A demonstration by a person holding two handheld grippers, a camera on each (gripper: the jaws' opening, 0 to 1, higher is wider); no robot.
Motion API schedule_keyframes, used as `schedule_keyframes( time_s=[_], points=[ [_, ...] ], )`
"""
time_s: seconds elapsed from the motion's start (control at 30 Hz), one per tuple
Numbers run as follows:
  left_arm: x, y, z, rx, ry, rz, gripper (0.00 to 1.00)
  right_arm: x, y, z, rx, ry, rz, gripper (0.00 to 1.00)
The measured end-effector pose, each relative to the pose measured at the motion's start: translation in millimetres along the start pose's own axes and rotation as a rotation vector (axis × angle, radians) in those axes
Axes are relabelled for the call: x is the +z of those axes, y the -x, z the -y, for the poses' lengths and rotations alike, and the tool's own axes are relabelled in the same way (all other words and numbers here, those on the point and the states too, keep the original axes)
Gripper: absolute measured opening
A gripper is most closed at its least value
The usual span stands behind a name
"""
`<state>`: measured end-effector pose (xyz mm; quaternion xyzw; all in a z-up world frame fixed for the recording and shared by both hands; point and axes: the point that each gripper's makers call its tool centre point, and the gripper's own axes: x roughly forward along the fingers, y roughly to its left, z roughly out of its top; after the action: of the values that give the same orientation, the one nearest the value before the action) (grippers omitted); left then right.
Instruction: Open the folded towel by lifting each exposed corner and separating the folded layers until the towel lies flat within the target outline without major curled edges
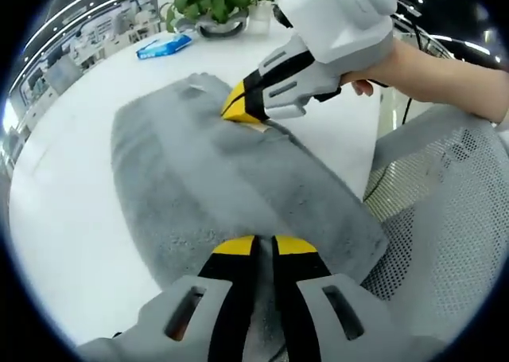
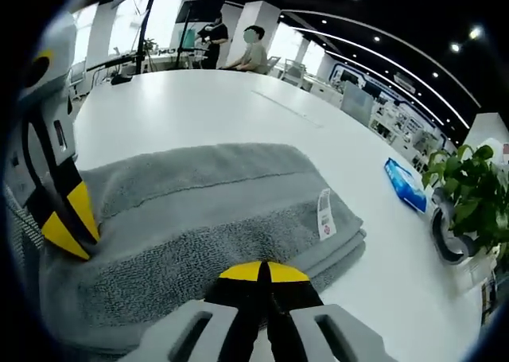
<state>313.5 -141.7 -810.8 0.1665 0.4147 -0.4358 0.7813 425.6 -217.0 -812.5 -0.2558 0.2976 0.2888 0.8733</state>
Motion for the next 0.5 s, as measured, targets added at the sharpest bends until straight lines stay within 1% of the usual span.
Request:
schedule_keyframes(
  time_s=[0.13,0.3,0.37,0.5],
  points=[
    [1.9,-1.7,6.1,-0.015,0.010,0.012,0.07,0.3,-0.8,1.9,-0.004,-0.012,0.011,0.00],
    [3.0,-3.0,7.3,-0.025,0.042,0.034,0.07,0.6,-1.4,2.9,-0.004,-0.018,0.017,0.00],
    [2.4,-2.6,6.1,-0.034,0.084,0.068,0.07,0.6,-1.4,3.1,-0.003,-0.024,0.019,0.00],
    [1.8,-1.2,5.1,-0.049,0.116,0.118,0.07,1.0,-1.0,3.8,0.004,-0.067,0.023,0.00]
  ],
)
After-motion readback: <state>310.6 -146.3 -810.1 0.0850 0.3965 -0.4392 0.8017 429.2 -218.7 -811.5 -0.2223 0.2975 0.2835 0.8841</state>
